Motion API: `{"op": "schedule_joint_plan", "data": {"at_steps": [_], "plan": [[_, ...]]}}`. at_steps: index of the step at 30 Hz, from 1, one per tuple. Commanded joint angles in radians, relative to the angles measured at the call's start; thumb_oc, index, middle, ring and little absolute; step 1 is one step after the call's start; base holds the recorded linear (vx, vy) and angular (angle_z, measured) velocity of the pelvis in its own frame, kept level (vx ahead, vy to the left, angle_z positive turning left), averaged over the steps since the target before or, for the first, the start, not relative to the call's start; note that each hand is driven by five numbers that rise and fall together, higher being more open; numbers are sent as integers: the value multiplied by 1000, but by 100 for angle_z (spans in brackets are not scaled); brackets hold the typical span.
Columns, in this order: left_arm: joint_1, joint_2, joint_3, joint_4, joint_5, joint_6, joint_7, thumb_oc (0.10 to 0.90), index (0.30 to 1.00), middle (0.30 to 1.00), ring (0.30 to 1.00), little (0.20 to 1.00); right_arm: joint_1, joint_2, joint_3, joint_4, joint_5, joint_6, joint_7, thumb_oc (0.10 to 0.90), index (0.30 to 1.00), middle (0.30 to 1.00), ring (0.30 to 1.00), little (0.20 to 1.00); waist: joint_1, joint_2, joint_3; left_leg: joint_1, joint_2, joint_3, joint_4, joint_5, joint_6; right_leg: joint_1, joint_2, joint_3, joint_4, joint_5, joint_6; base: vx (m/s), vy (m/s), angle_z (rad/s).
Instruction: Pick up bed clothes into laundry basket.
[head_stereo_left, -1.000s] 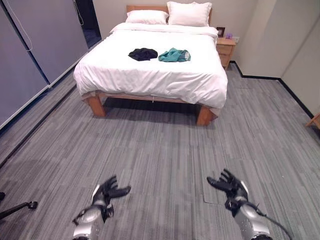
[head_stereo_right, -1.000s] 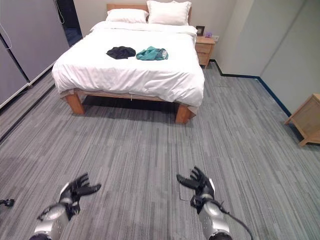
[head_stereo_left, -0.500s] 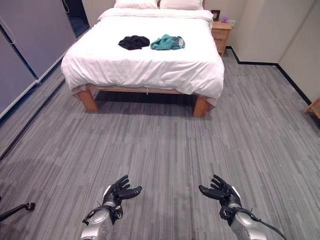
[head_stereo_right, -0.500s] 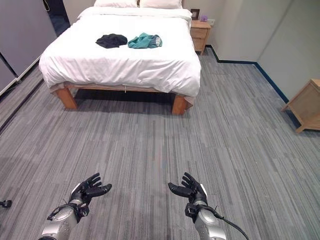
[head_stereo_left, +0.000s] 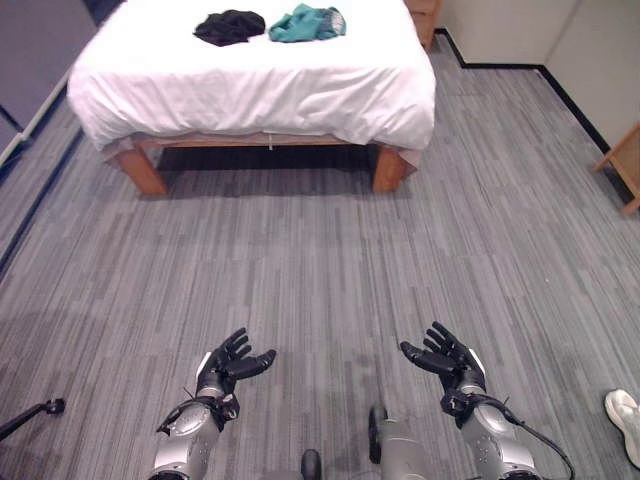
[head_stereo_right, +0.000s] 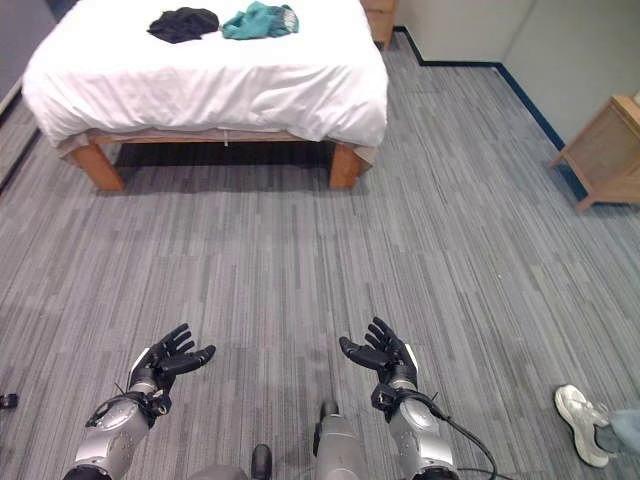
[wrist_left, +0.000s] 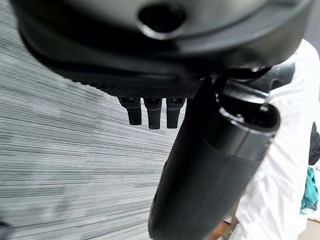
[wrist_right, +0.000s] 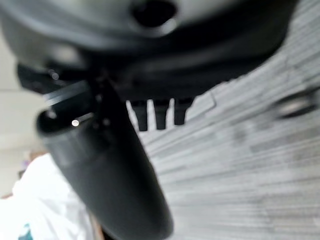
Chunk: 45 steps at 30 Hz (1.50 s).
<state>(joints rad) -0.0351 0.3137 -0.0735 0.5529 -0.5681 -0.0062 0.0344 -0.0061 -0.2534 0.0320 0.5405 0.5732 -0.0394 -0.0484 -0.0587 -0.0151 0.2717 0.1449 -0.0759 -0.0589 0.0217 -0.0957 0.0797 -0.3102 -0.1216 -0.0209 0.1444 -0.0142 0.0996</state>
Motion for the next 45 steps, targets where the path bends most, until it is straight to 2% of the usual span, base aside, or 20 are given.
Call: {"op": "schedule_joint_plan", "data": {"at_steps": [1, 4, 5, 7, 10, 11, 12, 16, 21, 23, 24, 25, 27, 30, 33, 37, 41, 42, 44, 45], "plan": [[-60, 21, -5, -98, -2, -94, -34, 800, 900, 900, 900, 900, -37, -33, -12, -75, 49, -71, 27, 800, 900, 900, 900, 900, -23, 6, -100, 130, 57, -112, 98, -54, -55, 58, 84, -16, 10, 175, -13, 225, -118, 72], [-82, 10, -39, -89, -28, -91, -42, 800, 900, 900, 900, 900, -43, -58, 2, -79, 82, -72, 29, 800, 900, 900, 900, 900, -18, -13, -93, -128, 81, -43, 596, 190, -109, 163, 108, -4, -3, 126, -92, 364, -313, 71], [-97, 4, -56, -98, -61, -88, -56, 800, 900, 900, 900, 900, -36, -57, -1, -95, 105, -74, 31, 800, 900, 900, 900, 900, 10, -45, -64, -250, 48, -12, 744, 174, -86, 211, 100, -6, -14, 92, -119, 220, -330, 51], [-100, -6, -61, -97, -67, -91, -59, 800, 900, 900, 900, 900, -39, -62, -9, -87, 104, -77, 30, 800, 900, 900, 900, 900, 29, -46, -57, -309, 33, 13, 783, 153, -87, 234, 102, -10, -16, 84, -124, 324, -222, 11], [-98, -26, -74, -105, -83, -92, -62, 800, 900, 900, 900, 900, -44, -64, -24, -100, 117, -77, 19, 800, 900, 900, 900, 900, 65, -49, -60, -410, 24, 71, 651, 132, -78, 317, 103, 1, -53, 62, -124, 436, -117, -21], [-85, -31, -78, -129, -101, -95, -78, 800, 900, 900, 900, 900, -40, -61, -43, -115, 126, -92, 26, 800, 900, 900, 900, 900, 83, -39, -77, -433, 67, 85, 420, 154, -72, 369, 116, 11, -79, 36, -112, 485, -44, -21], [-83, -31, -79, -130, -102, -95, -78, 800, 900, 900, 900, 900, -39, -61, -43, -115, 126, -92, 26, 800, 900, 900, 900, 900, 87, -43, -71, -418, 63, 90, 409, 156, -71, 379, 112, 14, -81, 35, -112, 502, 4, -34], [-101, -40, -58, -134, -122, -117, -63, 800, 900, 900, 900, 900, -50, -51, -40, -144, 101, -116, 7, 800, 900, 900, 900, 900, 111, 0, -85, -379, 162, 75, -89, 314, -125, 500, 122, 36, -113, -40, -96, 511, 89, -29], [-64, -10, -31, -178, -92, -121, -67, 800, 900, 900, 900, 900, -68, -29, -4, -136, 87, -92, 38, 800, 900, 900, 900, 900, 147, 3, -144, -360, 165, 61, -76, 355, -133, 602, 67, 87, -111, -74, -64, 549, 147, -26], [-61, -1, -34, -189, -86, -122, -70, 800, 900, 900, 900, 900, -75, -26, 7, -135, 87, -90, 44, 800, 900, 900, 900, 900, 158, -4, -150, -373, 151, 71, -45, 349, -126, 598, 46, 89, -83, -54, -51, 520, 203, -56], [-38, 4, -37, -195, -97, -116, -85, 800, 900, 900, 900, 900, -68, -7, 20, -135, 84, -79, 57, 800, 900, 900, 900, 900, 188, -36, -168, -371, 95, 71, 14, 295, -84, 553, -26, 91, 69, 98, 6, 509, 207, -58], [-38, 4, -37, -195, -97, -116, -85, 800, 900, 900, 900, 900, -68, -7, 20, -135, 84, -79, 57, 800, 900, 900, 900, 900, 190, -34, -171, -375, 98, 72, 15, 295, -84, 549, -24, 93, 69, 100, 6, 534, 256, -41], [-34, 2, -57, -211, -108, -104, -94, 800, 900, 900, 900, 900, -67, 26, 34, -132, 129, -80, 74, 800, 900, 900, 900, 900, 178, -10, -154, -315, 37, 49, 55, 223, -12, 405, -21, 118, 401, 328, -3, 434, 316, -20], [-39, 4, -73, -218, -118, -100, -117, 800, 900, 900, 900, 900, -50, 19, 43, -138, 71, -71, 77, 800, 900, 900, 900, 900, 147, 4, -137, -261, 14, 29, 60, 179, 23, 317, -8, 113, 548, 328, -14, 428, 298, 17], [-57, 15, -87, -223, -78, -93, -117, 800, 900, 900, 900, 900, -38, 29, 44, -147, 70, -61, 73, 800, 900, 900, 900, 900, 101, 36, -118, -156, 13, -4, 22, 151, 43, 158, 1, 78, 614, 237, -45, 419, 175, 51], [-76, 12, -124, -249, -93, -89, -154, 800, 900, 900, 900, 900, -1, -2, 19, -165, 24, -50, 86, 800, 900, 900, 900, 900, 28, 34, -102, -58, -15, -91, -10, 111, 38, 63, 85, 69, 425, 182, -42, 384, -29, 61], [-104, -7, -153, -226, -108, -93, -185, 800, 900, 900, 900, 900, 43, -12, -15, -178, 41, -63, 90, 800, 900, 900, 900, 900, -27, -7, -109, 34, -49, -164, -21, 36, 6, 136, 137, 124, 11, 158, -13, 471, -127, 92], [-94, -27, -145, -213, -115, -94, -190, 800, 900, 900, 900, 900, 51, -16, -25, -170, 34, -63, 99, 800, 900, 900, 900, 900, -14, -15, -126, 29, -55, -153, 50, 7, -10, 204, 121, 69, -33, 132, -23, 363, -113, 92], [-81, -35, -135, -203, -127, -91, -195, 800, 900, 900, 900, 900, 46, -26, -25, -165, 30, -66, 104, 800, 900, 900, 900, 900, -7, -14, -134, 7, -54, -125, 117, 2, -17, 225, 122, 70, -39, 133, -29, 277, -122, 15], [-64, -53, -121, -198, -201, -92, -211, 800, 900, 900, 900, 900, 53, -45, -35, -186, 34, -72, 109, 800, 900, 900, 900, 900, -1, -19, -122, -107, -49, -66, 367, 113, -109, 288, 128, 83, -98, 135, -53, 220, -122, -18]]}}
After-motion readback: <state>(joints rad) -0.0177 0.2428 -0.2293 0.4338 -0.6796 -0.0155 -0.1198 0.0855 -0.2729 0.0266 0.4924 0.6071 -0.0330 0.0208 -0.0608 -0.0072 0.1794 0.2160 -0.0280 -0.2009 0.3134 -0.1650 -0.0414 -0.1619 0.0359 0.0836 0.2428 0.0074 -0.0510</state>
